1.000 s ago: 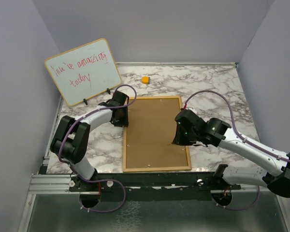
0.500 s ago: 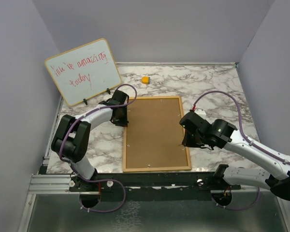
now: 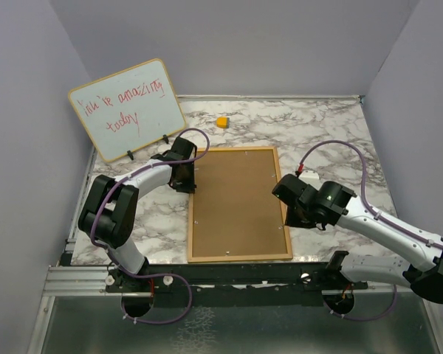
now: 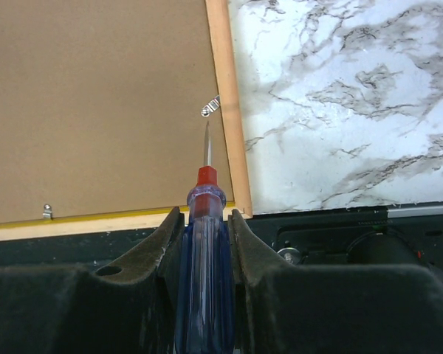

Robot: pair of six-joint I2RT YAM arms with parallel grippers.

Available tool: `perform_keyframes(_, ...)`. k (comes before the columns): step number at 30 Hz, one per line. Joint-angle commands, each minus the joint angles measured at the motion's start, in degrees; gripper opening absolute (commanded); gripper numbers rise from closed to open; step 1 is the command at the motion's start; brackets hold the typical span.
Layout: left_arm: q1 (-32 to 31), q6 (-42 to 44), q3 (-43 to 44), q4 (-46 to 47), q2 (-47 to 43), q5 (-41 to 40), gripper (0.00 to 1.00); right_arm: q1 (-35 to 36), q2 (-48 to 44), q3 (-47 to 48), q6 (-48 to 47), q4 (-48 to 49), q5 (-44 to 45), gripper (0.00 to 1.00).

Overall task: Take the photo out of the frame
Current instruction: Release the photo frame item from the photo frame.

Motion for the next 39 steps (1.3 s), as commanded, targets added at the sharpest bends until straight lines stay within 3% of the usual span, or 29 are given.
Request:
perform_keyframes(1,-0.4,1.4,-0.5,-1.5,1.0,-0.3,0.00,0.4,-0.3,-2.1,3.5,-1.0,3.4,0.01)
perform_keyframes(9,-0.4,1.7,-0.5,-1.5,1.1,0.0,0.00,0.4,0.4,-4.8,6.9,2.5,3.9,0.01)
perform_keyframes(31,-0.4,2.5,-1.5,-1.2,0.0,-0.1,0.00,0.4,-0.1,-3.4,1.0,6.1,-1.4,0.01)
perform_keyframes(39,-0.4,3.1,-1.5,-1.1,0.1,-0.3,0.00,0.4,-2.3,-8.6,0.8,10.0,-5.8,0.01)
